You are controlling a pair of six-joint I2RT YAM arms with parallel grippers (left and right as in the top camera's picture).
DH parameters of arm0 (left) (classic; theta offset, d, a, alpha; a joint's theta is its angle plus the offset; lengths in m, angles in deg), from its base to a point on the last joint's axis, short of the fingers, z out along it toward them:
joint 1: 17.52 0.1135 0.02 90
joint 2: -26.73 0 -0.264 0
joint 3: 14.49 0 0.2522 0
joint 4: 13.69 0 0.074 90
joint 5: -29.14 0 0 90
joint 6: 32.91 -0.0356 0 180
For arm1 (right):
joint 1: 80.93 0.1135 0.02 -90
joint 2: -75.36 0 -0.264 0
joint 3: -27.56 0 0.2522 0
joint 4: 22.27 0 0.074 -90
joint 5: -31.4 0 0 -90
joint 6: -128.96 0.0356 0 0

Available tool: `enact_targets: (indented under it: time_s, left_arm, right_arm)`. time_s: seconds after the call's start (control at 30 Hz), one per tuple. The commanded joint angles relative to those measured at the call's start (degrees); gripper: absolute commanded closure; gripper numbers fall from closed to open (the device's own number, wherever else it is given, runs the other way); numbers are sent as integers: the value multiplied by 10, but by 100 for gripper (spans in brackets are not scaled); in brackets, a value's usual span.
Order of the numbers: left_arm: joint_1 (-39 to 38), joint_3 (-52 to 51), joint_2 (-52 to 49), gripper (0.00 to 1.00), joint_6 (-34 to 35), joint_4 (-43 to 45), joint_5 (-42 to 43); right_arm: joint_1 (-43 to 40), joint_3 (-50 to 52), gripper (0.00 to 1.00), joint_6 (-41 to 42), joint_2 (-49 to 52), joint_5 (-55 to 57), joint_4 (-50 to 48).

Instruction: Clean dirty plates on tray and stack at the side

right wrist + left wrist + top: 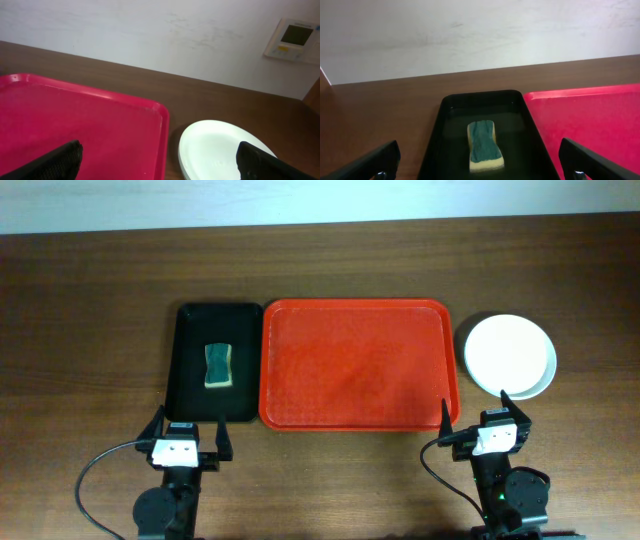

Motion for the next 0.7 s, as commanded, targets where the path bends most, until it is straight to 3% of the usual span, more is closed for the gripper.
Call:
enact_targets:
  time_s: [0.0, 0.23, 0.43, 0.67]
  left_arm:
    - [-6, -1, 3, 1, -22, -5, -10]
    - [-8, -1, 3, 1, -19, -4, -10]
    - [-8, -1, 3, 1, 51, -2, -40]
    - [-8, -1, 3, 1, 64, 0, -51]
  right_arm:
    - [2, 3, 1, -4, -3, -3, 4]
    - [2, 3, 1, -4, -3, -3, 4]
    - [2, 3, 1, -4, -3, -3, 4]
    - [2, 3, 1, -4, -3, -3, 4]
